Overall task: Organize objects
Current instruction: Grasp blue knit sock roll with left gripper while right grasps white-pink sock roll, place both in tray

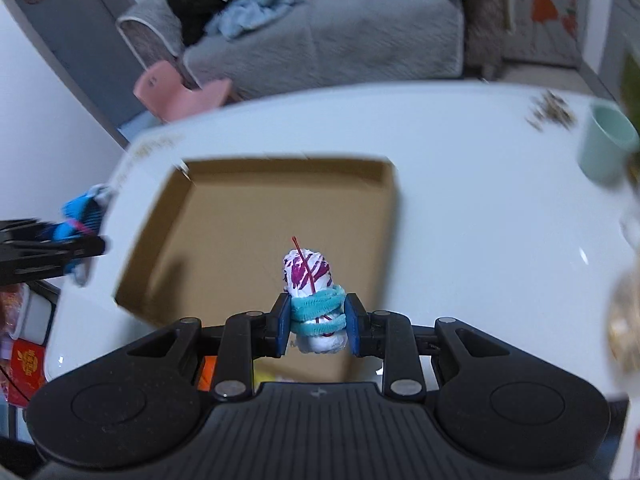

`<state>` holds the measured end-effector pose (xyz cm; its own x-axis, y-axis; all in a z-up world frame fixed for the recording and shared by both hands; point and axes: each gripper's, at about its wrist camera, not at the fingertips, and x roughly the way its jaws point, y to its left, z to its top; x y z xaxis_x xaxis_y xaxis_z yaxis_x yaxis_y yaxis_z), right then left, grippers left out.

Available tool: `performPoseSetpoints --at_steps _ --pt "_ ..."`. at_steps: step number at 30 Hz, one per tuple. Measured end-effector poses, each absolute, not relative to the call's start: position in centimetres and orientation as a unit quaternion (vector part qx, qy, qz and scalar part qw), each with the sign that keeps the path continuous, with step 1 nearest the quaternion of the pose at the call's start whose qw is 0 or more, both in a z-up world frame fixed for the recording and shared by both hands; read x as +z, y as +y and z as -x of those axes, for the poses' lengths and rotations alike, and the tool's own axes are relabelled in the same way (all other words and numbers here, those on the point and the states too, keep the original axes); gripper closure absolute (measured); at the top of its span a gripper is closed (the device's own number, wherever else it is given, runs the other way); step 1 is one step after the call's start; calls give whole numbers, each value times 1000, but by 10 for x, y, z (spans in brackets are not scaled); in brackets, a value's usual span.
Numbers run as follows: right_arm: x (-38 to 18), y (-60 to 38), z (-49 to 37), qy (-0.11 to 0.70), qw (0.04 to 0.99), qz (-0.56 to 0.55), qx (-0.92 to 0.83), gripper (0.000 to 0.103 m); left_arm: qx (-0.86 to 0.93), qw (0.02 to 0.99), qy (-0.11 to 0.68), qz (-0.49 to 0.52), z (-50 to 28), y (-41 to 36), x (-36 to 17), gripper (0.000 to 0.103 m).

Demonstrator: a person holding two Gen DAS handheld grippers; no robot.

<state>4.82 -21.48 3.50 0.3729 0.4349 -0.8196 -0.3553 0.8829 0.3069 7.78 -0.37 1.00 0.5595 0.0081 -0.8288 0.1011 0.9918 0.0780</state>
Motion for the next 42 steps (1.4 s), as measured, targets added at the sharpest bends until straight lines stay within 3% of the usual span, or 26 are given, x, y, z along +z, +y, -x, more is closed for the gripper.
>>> performPoseSetpoints --at_steps 13,35,42 --pt "6 -131 -120 527 798 -42 288 78 -40 871 485 -69 -125 11 -51 50" --pt "-33 -82 -134 565 778 -22 274 78 -32 864 490 -109 -123 11 -90 48" --pt "-33 -78 -134 568 778 -16 270 71 -24 867 490 -90 -123 14 -86 31"
